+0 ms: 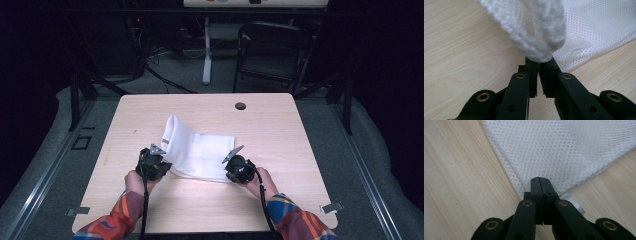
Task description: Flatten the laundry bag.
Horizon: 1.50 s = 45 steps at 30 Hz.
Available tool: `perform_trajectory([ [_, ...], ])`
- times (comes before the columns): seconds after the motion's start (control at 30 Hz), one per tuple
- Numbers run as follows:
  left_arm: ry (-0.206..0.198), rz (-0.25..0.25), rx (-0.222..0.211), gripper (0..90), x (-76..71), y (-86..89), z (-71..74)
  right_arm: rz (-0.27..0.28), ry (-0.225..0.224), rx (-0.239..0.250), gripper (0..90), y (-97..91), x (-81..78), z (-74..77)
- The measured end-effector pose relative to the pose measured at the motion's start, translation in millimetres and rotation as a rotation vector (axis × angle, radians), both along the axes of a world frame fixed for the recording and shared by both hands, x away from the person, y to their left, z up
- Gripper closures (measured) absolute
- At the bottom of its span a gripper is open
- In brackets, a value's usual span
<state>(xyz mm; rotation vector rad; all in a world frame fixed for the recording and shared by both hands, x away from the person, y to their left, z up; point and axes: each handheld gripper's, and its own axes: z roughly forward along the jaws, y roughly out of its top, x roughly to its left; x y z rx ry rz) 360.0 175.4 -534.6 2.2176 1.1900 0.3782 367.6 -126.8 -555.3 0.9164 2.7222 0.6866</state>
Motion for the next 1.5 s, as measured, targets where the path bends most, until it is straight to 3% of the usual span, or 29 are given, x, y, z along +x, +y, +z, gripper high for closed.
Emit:
perform_trajectory([
  [0.23, 0.041, 0.022, 0.007, 84.6, 2.9, 3.8, -3.8, 0.007, 0.004, -0.006, 90.0, -0.7, 0.6, 0.6],
  [0.57, 0.125, 0.004, 0.028, 79.3, 3.7, 9.0, -6.7, 0.014, 0.014, 0.000, 90.0, -4.2, 2.6, 0.8],
  [0.67, 0.130, -0.014, 0.060, 70.5, 0.7, 9.1, -4.9, 0.011, 0.023, 0.010, 90.0, -6.2, 3.8, 0.7],
  [0.7, 0.142, -0.024, 0.064, 70.5, -0.6, 9.7, -3.7, 0.011, 0.023, 0.010, 90.0, -6.2, 3.8, 0.7],
  [0.9, 0.171, -0.032, 0.072, 48.8, -10.7, 10.4, -0.3, 0.000, 0.035, 0.021, 89.8, -6.7, 4.4, 0.9],
  [1.1, 0.179, -0.084, 0.033, 38.9, -22.3, 12.1, 7.5, -0.005, 0.040, 0.031, 83.3, -6.4, 3.6, 1.8],
  [1.27, 0.150, -0.108, -0.001, 31.5, -30.8, 13.2, 13.5, 0.010, 0.042, 0.022, 80.3, -5.4, 3.1, 2.4],
  [1.4, 0.115, -0.139, -0.012, 26.9, -33.6, 8.1, 17.5, 0.002, 0.056, 0.008, 65.0, -3.6, 2.9, 7.4],
  [1.5, 0.087, -0.168, -0.005, 22.4, -31.2, 2.8, 19.1, -0.013, 0.062, 0.055, 44.0, -4.2, 2.0, 17.1],
])
